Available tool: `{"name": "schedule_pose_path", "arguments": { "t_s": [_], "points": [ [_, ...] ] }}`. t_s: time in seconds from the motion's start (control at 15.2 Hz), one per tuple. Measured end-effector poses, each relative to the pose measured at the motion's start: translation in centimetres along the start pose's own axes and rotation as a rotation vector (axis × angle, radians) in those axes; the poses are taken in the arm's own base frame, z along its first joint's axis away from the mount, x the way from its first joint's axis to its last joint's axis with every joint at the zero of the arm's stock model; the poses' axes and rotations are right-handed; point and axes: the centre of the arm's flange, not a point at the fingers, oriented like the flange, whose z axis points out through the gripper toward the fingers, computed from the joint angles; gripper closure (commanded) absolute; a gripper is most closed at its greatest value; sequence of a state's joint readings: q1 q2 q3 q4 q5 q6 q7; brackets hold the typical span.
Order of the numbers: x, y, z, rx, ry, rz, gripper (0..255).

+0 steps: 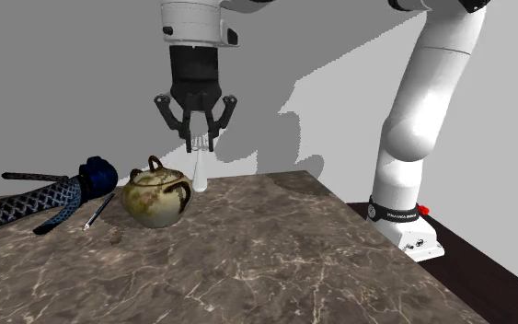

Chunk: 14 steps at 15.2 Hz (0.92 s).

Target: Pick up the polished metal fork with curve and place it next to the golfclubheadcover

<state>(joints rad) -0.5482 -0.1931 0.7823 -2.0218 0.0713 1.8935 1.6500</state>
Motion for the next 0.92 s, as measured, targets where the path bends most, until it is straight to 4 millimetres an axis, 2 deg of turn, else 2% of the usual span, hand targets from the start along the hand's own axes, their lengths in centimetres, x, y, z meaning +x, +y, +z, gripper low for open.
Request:
{"name": "schedule_pose_path", "arguments": {
  "t_s": [0.33,0.53,0.66,0.86,0.92],
  "points": [
    [-1.2,-6.6,-0.1,0.001,-0.003,-0.002,255],
    [-1.4,-10.7,0.0,0.002,-0.004,-0.001,255],
    [-1.9,-12.8,-0.4,0.003,-0.004,-0.002,255],
    [-2.5,-17.5,-0.2,0.005,-0.005,-0.003,255],
    [-2.6,-18.0,0.2,0.002,-0.004,-0.001,255]
  ]
}}
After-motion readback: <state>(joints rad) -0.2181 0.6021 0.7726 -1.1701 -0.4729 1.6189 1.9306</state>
